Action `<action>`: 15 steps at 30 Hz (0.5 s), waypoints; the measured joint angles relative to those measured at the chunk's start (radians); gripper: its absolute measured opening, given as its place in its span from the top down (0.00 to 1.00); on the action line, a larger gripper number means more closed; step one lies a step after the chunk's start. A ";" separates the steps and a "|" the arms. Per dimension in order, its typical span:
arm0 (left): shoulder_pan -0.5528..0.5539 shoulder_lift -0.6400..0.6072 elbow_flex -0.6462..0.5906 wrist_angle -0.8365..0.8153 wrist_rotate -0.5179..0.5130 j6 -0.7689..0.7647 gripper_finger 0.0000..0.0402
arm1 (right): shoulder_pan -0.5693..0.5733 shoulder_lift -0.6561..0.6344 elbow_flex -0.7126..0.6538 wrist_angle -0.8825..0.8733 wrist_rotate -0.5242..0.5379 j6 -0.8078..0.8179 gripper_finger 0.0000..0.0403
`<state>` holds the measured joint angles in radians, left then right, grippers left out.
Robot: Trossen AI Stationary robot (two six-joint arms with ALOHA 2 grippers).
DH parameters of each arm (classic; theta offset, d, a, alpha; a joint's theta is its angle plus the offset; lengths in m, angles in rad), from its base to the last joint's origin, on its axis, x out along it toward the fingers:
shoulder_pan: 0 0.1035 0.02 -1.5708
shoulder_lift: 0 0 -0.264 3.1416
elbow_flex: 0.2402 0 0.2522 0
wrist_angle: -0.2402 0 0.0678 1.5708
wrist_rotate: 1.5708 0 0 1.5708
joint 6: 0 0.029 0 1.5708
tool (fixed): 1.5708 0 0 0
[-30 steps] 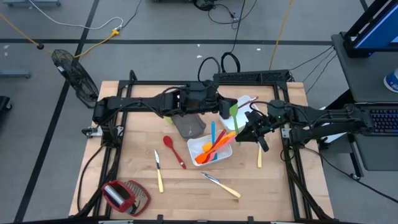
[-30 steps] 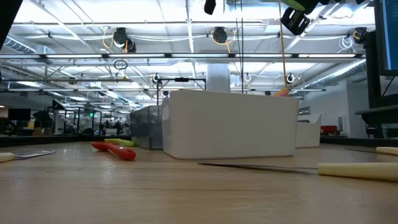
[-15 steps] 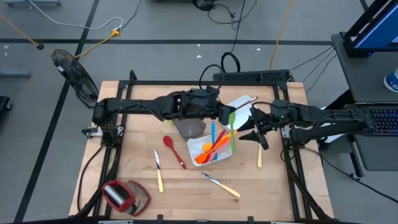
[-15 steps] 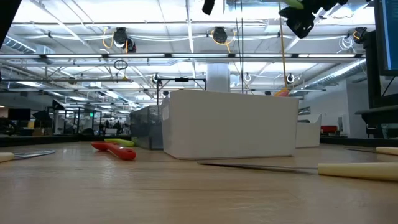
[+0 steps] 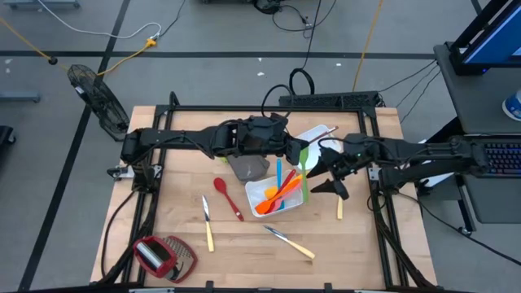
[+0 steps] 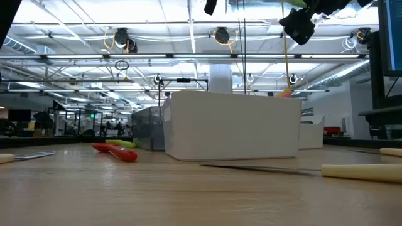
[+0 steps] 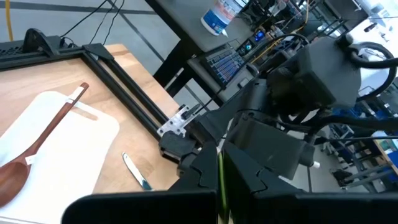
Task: Pick & Place Kitchen Items
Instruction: Put the green spatula into the bottom white bin
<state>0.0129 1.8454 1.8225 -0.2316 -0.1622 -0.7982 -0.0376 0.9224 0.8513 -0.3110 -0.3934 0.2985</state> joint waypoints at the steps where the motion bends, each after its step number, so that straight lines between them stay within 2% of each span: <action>1: 0.000 0.000 0.000 0.001 -0.001 0.000 1.00 | 0.000 0.005 0.000 0.002 0.000 0.000 0.32; 10: -0.002 0.000 0.000 0.003 -0.017 0.000 1.00 | 0.000 0.084 0.000 0.145 -0.001 0.004 0.31; 15: -0.002 0.000 0.000 -0.005 -0.022 0.002 1.00 | 0.000 0.118 0.000 0.151 -0.001 0.003 0.34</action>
<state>0.0105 1.8454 1.8225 -0.2371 -0.1841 -0.7967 -0.0376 1.0405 0.8513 -0.1602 -0.3943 0.3013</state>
